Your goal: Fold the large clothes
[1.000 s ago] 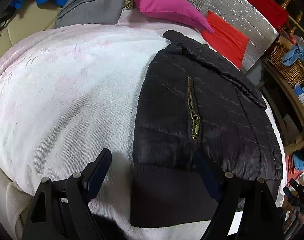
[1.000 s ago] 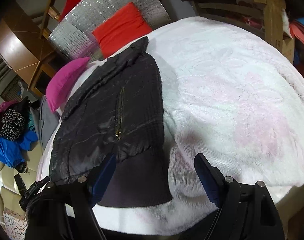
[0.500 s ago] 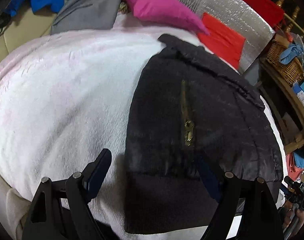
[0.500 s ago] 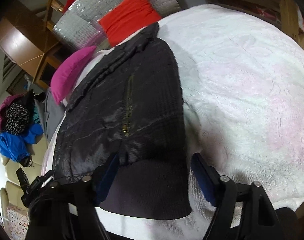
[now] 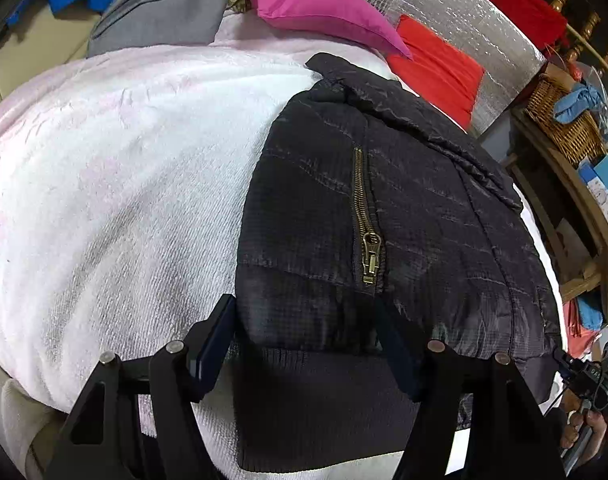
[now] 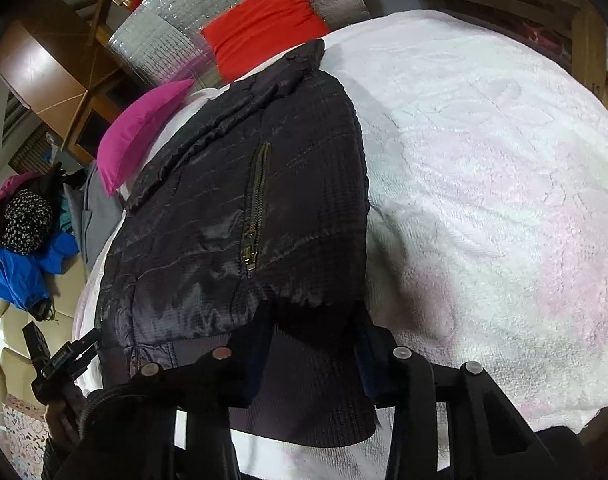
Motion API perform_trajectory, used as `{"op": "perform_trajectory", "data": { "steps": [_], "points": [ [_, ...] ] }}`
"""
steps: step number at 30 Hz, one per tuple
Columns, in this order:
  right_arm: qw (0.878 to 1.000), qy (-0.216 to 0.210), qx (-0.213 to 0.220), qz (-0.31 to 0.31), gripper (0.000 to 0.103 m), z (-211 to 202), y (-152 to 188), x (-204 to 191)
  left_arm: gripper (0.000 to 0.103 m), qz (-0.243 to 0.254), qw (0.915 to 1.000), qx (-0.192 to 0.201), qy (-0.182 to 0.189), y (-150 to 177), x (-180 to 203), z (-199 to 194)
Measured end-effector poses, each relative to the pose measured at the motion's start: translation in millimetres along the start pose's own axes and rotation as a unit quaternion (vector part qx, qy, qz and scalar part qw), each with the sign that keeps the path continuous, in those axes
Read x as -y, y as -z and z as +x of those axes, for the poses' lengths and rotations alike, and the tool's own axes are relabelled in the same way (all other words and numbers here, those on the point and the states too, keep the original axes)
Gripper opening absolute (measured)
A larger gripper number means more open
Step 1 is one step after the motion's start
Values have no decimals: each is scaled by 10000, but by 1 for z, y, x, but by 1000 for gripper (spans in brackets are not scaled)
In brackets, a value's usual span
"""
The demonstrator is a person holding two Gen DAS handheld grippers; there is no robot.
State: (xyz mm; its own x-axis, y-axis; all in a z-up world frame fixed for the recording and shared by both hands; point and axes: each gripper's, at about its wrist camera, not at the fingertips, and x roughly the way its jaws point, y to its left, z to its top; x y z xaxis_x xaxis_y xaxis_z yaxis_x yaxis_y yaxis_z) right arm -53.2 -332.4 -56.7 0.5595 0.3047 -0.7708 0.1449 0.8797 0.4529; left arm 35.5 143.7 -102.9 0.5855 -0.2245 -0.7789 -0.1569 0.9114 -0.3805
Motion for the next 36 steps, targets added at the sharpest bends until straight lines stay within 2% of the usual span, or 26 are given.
{"op": "perform_trajectory", "data": {
  "steps": [3, 4, 7, 9, 11, 13, 14, 16, 19, 25, 30, 33, 35, 36],
  "points": [
    [10000, -31, 16, 50, 48, 2, 0, 1, 71, -50, 10000, -58, 27, 1, -1, 1],
    [10000, -50, 7, 38, 55, 3, 1, 3, 71, -42, 10000, -57, 30, 1, -2, 0],
    [10000, -48, -11, -50, 58, 5, 2, -1, 71, -45, 10000, -64, 41, 2, -2, -1],
    [9999, 15, -21, -158, 57, 6, 2, -4, 71, -53, 9999, -73, 79, 1, -3, 1],
    [9997, 132, -65, -200, 45, 8, 2, -3, 71, -1, 10000, -79, 42, 0, -1, 4],
    [9996, 152, -111, -190, 39, 10, 1, -2, 52, 70, 9999, -93, -124, 0, 0, 6],
    [9995, 177, -129, -221, 31, 10, 1, -2, 48, 88, 9998, -90, -146, -1, 0, 5],
    [9990, 247, -148, -329, 20, 7, 0, -5, 26, 113, 9998, -86, -158, -4, 0, 1],
    [9990, 185, -143, -387, 14, -1, -3, -10, 17, 260, 9996, -20, -95, -9, 6, -9],
    [9995, -156, -3, -263, 11, -24, -3, -13, 15, 485, 9980, 379, 130, -8, 22, -46],
    [9996, -267, -107, -41, 11, -25, 8, 4, 16, 337, 9990, 248, 185, 6, 8, -44],
    [9987, -416, -134, 245, 16, -20, 7, 17, 23, -1, 9997, 115, 232, 4, -5, -33],
    [9981, -487, -11, 372, 28, -20, 3, 21, 25, -206, 9993, 139, 284, 1, -12, -31],
    [9980, -501, 75, 378, 33, -21, 1, 22, 30, -195, 9993, 161, 259, 0, -12, -30]
  ]
}}
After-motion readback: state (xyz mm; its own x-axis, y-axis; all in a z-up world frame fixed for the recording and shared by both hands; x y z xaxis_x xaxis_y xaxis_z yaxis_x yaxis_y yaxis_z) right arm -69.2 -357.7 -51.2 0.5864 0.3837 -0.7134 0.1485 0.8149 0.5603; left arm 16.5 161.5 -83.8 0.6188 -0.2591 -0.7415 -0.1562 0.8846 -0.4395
